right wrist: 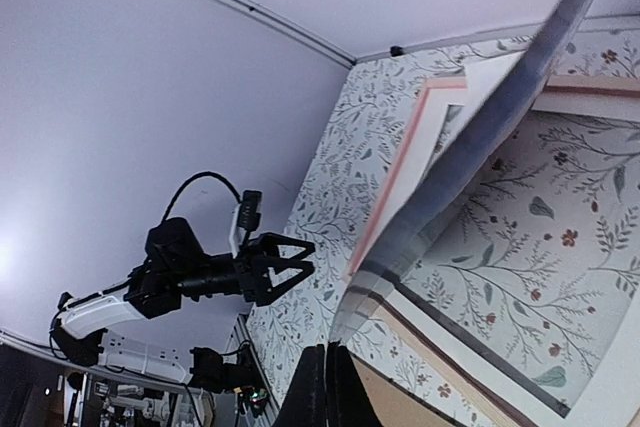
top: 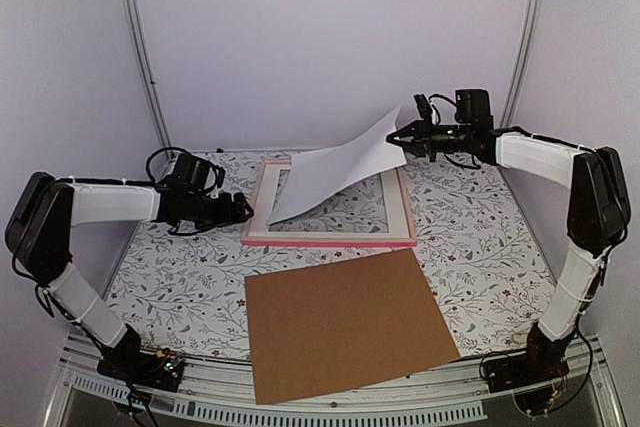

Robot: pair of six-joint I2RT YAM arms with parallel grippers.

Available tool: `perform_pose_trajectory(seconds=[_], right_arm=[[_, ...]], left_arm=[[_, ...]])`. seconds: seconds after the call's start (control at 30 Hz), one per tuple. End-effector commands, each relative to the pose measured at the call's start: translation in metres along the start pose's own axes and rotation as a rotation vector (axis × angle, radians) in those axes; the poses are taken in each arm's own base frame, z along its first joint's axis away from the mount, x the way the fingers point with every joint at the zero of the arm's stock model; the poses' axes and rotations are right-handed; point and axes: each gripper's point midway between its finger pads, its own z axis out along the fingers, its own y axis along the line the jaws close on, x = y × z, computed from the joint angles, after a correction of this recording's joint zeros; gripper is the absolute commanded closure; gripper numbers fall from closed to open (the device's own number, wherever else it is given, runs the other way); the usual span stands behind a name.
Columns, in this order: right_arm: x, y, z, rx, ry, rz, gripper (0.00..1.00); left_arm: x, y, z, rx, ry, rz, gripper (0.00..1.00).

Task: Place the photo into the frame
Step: Place the photo on the mat board.

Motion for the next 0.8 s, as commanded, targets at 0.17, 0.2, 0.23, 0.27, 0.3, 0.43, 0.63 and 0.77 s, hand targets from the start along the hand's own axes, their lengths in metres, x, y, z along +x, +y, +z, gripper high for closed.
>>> perform_pose_trajectory(seconds=[0.17, 0.2, 0.23, 0.27, 0.3, 0.43, 0.63, 0.77], right_arm=[[-0.019, 0.127, 0.013, -0.246, -0.001, -0.119, 1.00], [-0.019, 0.133, 0.017, -0.259, 0.003, -0.126, 1.00], [-0.020, 0.141, 0.019, -0.275, 0.006, -0.137, 1.00], [-0.021, 0.146, 0.023, -0.287, 0.012, -0.141, 1.00], [-0.022, 0.153, 0.026, -0.302, 0.015, -0.151, 1.00], [-0.023, 0.172, 0.036, -0.355, 0.033, -0.165, 1.00], [-0.023, 0.203, 0.049, -0.426, 0.060, -0.203, 1.00], [-0.021, 0.225, 0.056, -0.481, 0.083, -0.234, 1.00]], left_arm=[[-0.030, 0.015, -0.026, -0.019, -0.133, -0.060, 0.05], [-0.031, 0.017, -0.028, -0.021, -0.141, -0.063, 0.05], [-0.033, 0.018, -0.030, -0.023, -0.147, -0.066, 0.05], [-0.033, 0.019, -0.032, -0.024, -0.151, -0.068, 0.05], [-0.033, 0.021, -0.034, -0.027, -0.154, -0.071, 0.05], [-0.035, 0.023, -0.039, -0.031, -0.172, -0.076, 0.05], [-0.039, 0.027, -0.046, -0.041, -0.194, -0.087, 0.05], [-0.040, 0.032, -0.053, -0.049, -0.214, -0.097, 0.05]])
